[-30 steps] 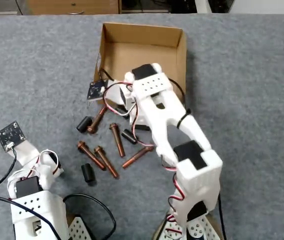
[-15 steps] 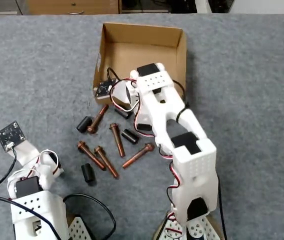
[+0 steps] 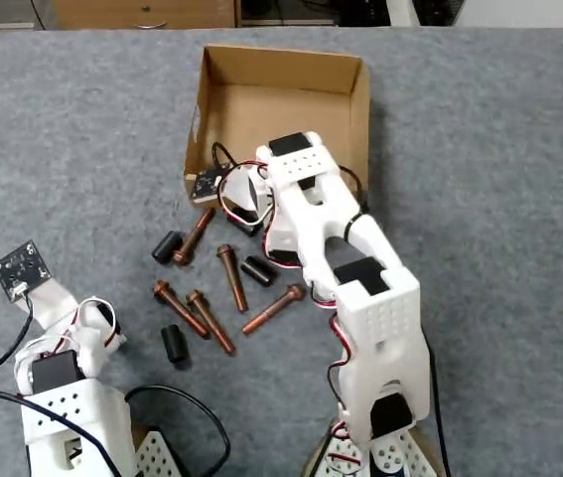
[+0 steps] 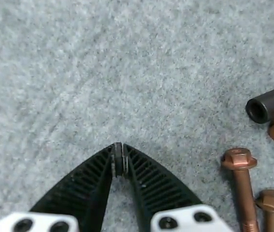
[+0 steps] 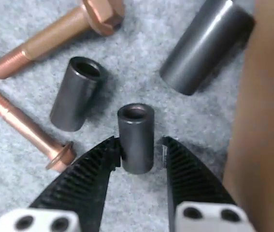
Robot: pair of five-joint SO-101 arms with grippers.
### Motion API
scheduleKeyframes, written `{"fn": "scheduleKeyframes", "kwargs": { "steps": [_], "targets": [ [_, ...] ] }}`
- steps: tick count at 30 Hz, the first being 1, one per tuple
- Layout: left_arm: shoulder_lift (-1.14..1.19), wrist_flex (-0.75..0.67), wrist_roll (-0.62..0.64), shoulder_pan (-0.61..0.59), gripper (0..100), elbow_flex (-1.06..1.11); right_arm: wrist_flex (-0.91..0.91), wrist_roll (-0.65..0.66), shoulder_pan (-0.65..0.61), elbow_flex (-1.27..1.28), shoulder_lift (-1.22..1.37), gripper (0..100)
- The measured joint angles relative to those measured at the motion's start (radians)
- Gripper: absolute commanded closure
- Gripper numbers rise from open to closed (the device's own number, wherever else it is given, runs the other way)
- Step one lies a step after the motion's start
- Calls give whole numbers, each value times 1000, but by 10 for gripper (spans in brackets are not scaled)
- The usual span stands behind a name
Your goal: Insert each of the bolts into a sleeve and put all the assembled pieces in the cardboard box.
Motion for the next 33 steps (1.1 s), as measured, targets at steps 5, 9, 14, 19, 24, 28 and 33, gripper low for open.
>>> {"fn": "scheduleKeyframes", "kwargs": {
  "steps": [5,9,14,19,24,28,33],
  "targets": [
    [0,0,0,0,981,0,0,0,-21,0,0,831],
    [0,0,0,0,981,0,0,0,-23,0,5,831],
    [0,0,0,0,981,0,0,0,-37,0,5,832],
    [0,0,0,0,981,0,0,0,-51,0,6,847],
    [0,0,0,0,981,0,-14,0,-51,-5,6,976],
    [0,0,0,0,981,0,-15,0,-64,-8,8,995],
    [0,0,0,0,981,0,-15,-3,-68,-8,3,998]
  ]
}}
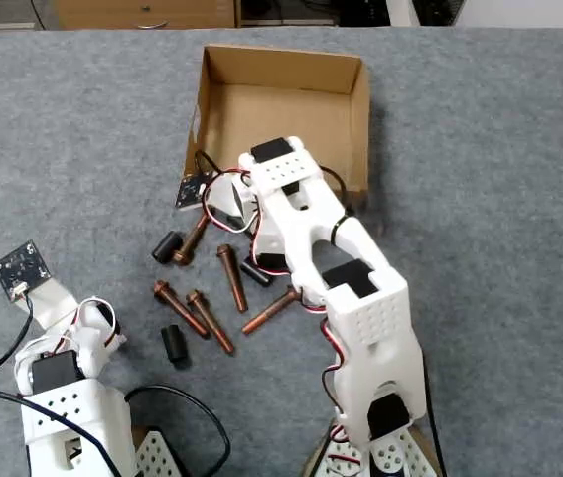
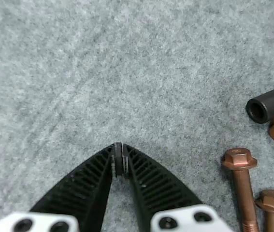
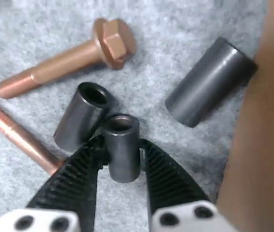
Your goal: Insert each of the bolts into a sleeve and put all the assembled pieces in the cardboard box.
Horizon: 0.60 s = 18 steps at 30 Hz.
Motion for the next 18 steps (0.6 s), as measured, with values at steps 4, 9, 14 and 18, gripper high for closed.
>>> {"fn": "scheduleKeyframes", "kwargs": {
  "steps": [4,9,14,18],
  "targets": [
    [0,0,0,0,981,0,2,-3,-3,2,-60,998],
    [0,0,0,0,981,0,49,-3,-3,2,-199,998],
    [0,0,0,0,981,0,100,-71,48,2,-353,998],
    [0,0,0,0,981,0,109,-256,124,2,-522,998]
  ]
}}
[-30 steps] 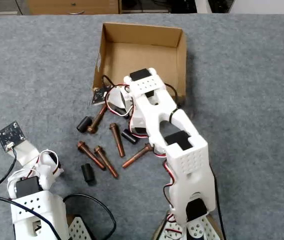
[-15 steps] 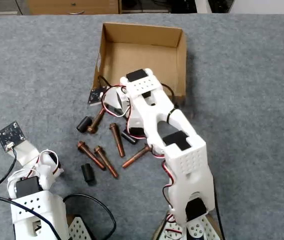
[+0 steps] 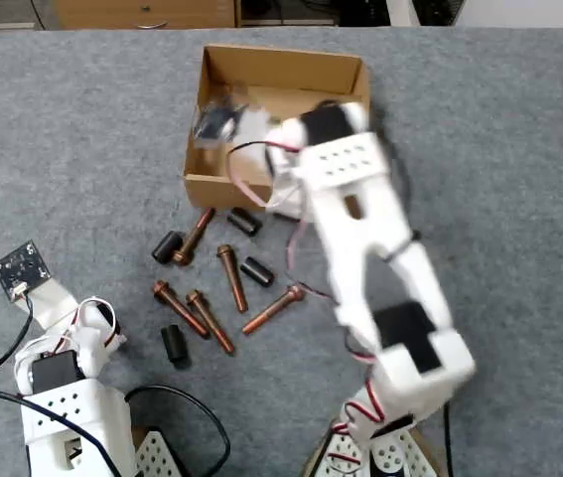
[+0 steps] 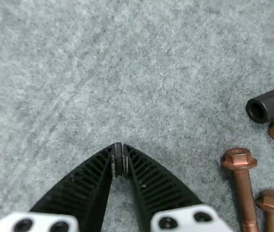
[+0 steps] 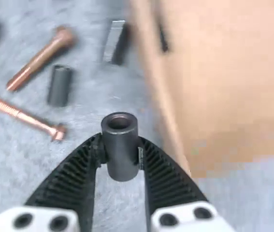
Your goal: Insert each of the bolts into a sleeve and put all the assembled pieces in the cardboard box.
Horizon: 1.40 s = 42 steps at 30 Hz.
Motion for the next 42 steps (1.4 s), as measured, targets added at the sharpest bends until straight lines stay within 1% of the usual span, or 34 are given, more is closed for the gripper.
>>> {"fn": "scheduleKeyframes", "kwargs": {
  "steps": [5,9,13,15,17,20,23,27,30,35,38,42],
  "targets": [
    [0,3,0,0,981,0,2,-227,121,0,-236,998],
    [5,58,0,0,981,-38,6,-436,259,5,-428,998],
    [6,141,0,0,981,-175,20,-647,381,86,-606,998],
    [6,193,2,25,981,-264,43,-744,404,160,-687,998],
    [6,250,3,78,981,-356,60,-809,414,250,-766,998],
    [6,345,34,189,981,-506,66,-844,446,393,-881,998],
    [12,419,117,318,980,-652,66,-852,470,522,-1011,998],
    [118,466,227,480,980,-832,43,-852,493,689,-1183,998],
    [281,493,321,582,979,-936,-3,-852,502,815,-1290,998],
    [647,537,471,720,978,-1119,-29,-853,502,976,-1442,998],
    [853,545,509,783,978,-1209,-29,-855,502,1037,-1527,998],
    [1060,545,517,824,978,-1307,-29,-855,502,1099,-1637,998]
  ]
}}
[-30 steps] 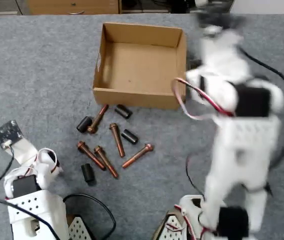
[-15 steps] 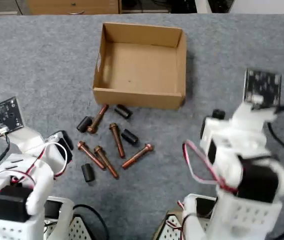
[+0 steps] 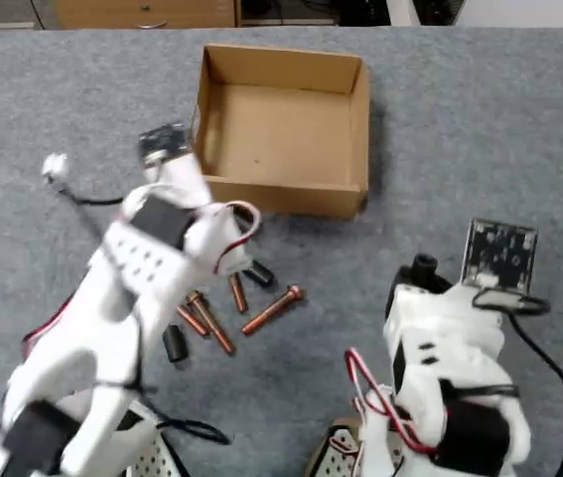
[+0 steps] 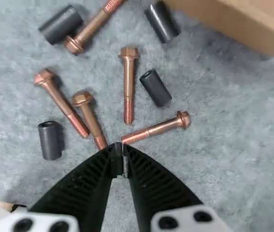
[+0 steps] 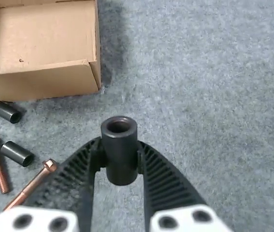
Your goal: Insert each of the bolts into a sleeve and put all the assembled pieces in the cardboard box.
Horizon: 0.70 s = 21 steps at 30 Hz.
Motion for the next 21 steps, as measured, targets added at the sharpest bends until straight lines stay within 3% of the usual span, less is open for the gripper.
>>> {"fn": "scheduleKeyframes", "kwargs": {
  "steps": [3,8,15,21],
  "targets": [
    [121,-9,0,2,968,-63,0,0,0,49,-81,998],
    [298,-71,0,2,855,-92,0,0,0,104,-186,998],
    [462,-158,0,-2,889,-94,0,0,0,126,-227,998],
    [519,-207,0,-72,888,-107,0,0,0,126,-227,998]
  ]
}}
